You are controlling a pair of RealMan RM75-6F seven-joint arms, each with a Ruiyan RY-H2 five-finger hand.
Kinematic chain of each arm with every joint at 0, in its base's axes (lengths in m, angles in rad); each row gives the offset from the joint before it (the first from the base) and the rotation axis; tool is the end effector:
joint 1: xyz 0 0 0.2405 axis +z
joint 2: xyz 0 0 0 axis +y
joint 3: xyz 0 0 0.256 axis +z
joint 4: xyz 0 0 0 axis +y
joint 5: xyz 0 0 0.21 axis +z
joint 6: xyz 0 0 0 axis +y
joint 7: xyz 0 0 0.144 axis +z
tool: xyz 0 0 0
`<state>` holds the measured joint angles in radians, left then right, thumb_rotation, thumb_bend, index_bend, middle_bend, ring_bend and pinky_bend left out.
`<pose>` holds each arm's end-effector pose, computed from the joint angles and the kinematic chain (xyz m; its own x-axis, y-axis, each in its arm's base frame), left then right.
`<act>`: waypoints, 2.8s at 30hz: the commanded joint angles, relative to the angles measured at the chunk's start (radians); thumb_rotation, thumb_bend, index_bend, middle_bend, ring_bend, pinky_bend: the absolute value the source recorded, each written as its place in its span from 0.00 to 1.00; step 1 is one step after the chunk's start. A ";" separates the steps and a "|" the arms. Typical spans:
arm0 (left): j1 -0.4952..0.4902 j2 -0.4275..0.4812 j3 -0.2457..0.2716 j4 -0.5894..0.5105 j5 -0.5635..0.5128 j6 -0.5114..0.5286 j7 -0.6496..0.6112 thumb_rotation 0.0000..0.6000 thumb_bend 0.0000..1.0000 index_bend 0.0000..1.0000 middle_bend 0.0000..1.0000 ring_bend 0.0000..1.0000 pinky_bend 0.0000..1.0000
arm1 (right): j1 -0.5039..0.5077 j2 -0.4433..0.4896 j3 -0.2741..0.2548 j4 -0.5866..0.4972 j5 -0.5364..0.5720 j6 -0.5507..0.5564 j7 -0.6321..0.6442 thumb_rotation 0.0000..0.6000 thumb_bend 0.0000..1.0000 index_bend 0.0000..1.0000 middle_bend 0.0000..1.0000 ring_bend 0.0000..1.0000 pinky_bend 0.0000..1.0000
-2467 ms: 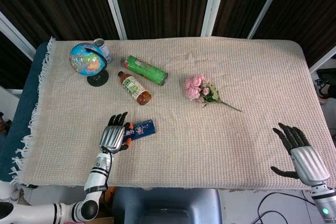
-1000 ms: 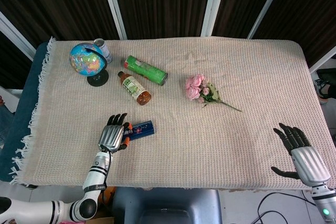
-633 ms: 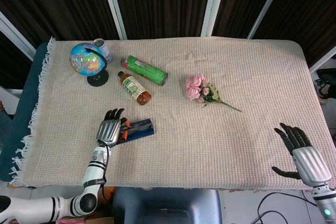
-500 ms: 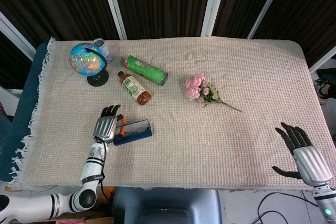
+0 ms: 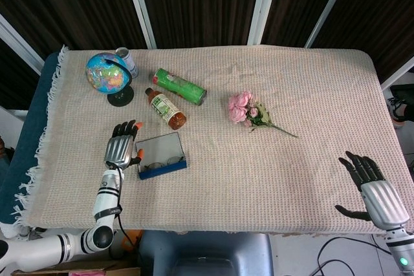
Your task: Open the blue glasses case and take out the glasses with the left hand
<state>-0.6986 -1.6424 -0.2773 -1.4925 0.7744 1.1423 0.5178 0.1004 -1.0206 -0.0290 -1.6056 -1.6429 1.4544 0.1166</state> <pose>-0.1678 0.3495 -0.0120 0.3015 0.2290 0.9255 0.9520 -0.0185 -0.3056 -0.3079 -0.1677 0.1686 0.4037 -0.1120 0.9080 -0.9106 -0.1457 0.3868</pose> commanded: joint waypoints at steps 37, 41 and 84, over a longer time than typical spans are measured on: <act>0.145 0.161 0.317 -0.289 0.318 -0.026 -0.042 1.00 0.66 0.45 0.01 0.00 0.00 | -0.007 -0.004 -0.008 -0.006 -0.019 0.014 -0.007 1.00 0.02 0.00 0.00 0.00 0.00; 0.146 0.145 0.347 -0.311 0.358 -0.033 -0.001 1.00 0.65 0.39 0.00 0.00 0.00 | -0.011 0.000 -0.009 -0.003 -0.026 0.025 0.006 1.00 0.02 0.00 0.00 0.00 0.00; 0.076 -0.203 0.203 -0.065 0.418 -0.075 0.085 1.00 0.64 0.21 0.00 0.00 0.00 | -0.037 0.029 -0.005 0.021 -0.026 0.078 0.103 1.00 0.02 0.00 0.00 0.00 0.00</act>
<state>-0.6163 -1.8307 -0.0592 -1.5744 1.2070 1.0711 0.5993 0.0632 -0.9915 -0.0342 -1.5847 -1.6696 1.5326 0.2191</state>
